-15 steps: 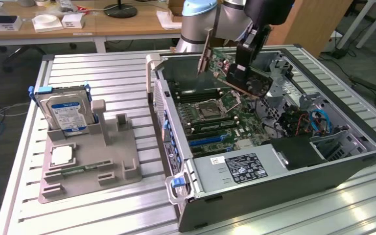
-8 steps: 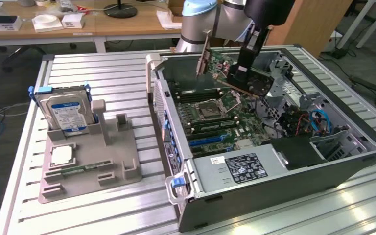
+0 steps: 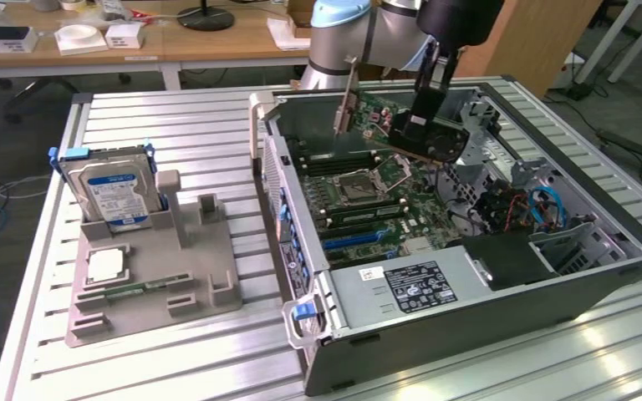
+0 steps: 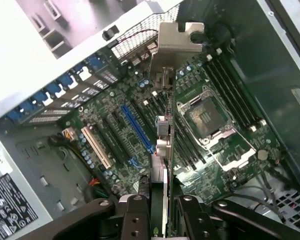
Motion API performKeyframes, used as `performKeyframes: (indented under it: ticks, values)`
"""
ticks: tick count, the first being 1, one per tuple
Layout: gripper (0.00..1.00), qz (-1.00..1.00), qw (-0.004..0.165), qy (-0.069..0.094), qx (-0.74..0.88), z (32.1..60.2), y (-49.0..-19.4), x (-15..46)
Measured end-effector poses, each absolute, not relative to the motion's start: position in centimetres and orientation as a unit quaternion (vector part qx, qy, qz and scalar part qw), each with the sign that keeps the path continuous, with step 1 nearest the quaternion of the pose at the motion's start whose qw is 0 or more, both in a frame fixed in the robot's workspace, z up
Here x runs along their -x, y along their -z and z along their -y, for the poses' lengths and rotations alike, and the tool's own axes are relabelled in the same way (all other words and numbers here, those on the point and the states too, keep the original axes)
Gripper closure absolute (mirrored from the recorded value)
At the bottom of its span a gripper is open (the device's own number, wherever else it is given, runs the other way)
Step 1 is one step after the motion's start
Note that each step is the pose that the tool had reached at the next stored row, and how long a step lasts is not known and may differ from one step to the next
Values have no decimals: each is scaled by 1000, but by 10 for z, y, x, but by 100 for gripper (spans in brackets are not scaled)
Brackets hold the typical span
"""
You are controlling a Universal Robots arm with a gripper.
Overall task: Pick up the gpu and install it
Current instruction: 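Insert the gpu into the slot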
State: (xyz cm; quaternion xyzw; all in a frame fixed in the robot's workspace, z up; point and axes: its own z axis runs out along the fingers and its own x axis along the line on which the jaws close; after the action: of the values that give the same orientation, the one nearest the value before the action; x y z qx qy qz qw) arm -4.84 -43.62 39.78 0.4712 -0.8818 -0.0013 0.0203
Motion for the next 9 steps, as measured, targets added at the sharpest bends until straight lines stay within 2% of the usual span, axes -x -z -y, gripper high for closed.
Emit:
performKeyframes:
  ticks: [9]
  values:
    - [73,853,16,-2,-521,436,-390,48]
